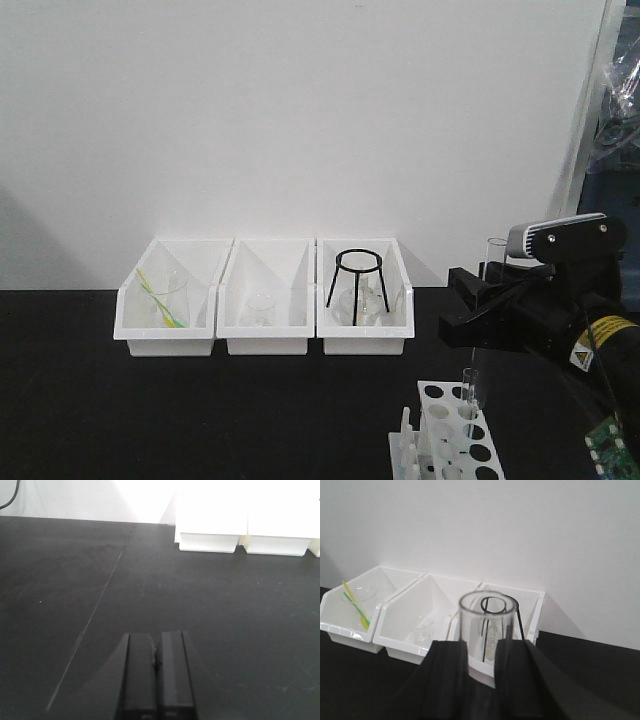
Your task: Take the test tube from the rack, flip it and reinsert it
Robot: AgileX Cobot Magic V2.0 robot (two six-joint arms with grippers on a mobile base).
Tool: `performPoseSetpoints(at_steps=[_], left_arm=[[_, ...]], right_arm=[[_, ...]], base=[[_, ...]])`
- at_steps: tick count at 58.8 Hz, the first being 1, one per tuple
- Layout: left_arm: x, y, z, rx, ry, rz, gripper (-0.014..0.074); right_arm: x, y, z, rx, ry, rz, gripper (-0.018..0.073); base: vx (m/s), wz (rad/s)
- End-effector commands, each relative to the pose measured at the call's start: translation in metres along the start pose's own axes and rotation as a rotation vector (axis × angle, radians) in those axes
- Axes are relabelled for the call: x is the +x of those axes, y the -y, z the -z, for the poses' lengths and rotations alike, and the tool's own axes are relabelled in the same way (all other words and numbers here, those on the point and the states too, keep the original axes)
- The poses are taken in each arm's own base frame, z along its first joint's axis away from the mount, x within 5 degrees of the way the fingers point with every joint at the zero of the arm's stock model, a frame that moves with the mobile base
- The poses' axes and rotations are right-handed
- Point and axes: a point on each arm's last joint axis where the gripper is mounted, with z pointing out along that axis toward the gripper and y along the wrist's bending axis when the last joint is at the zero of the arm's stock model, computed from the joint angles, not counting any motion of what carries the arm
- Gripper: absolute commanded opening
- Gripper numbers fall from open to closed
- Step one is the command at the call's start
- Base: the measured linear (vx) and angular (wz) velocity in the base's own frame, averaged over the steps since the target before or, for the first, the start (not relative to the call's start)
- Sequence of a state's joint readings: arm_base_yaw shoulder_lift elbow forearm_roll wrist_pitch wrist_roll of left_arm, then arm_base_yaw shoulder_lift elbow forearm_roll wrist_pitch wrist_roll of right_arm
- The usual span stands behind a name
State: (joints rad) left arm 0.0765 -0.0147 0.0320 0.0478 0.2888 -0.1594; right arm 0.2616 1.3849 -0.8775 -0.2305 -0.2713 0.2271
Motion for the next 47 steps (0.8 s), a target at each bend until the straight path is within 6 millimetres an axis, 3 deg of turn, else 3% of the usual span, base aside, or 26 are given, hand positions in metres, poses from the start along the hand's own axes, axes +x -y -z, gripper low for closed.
performPoseSetpoints(at_steps=[1, 23, 38, 47], left_arm=[[-0.008, 0.002, 0.001, 0.023, 0.098, 0.002, -0.0006], [-0.008, 0.002, 0.001, 0.023, 0.098, 0.002, -0.0006], [-0.008, 0.002, 0.001, 0.023, 0.098, 0.002, -0.0006], [-0.008, 0.002, 0.001, 0.023, 0.098, 0.002, -0.0006]], right_arm=[[-0.021, -0.001, 0.0, -0.015, 0.138, -0.025, 0.0069], [-0.012, -0.002, -0.007, -0.024, 0.138, -0.03, 0.007], [0.021, -0.006, 0.014, -0.068, 0.212, -0.046, 0.007], [0.021, -0.008, 0.015, -0.082, 0.224, -0.027, 0.0071]], base=[[0.0, 0.0], [0.0, 0.0], [0.0, 0.0], [0.0, 0.0]])
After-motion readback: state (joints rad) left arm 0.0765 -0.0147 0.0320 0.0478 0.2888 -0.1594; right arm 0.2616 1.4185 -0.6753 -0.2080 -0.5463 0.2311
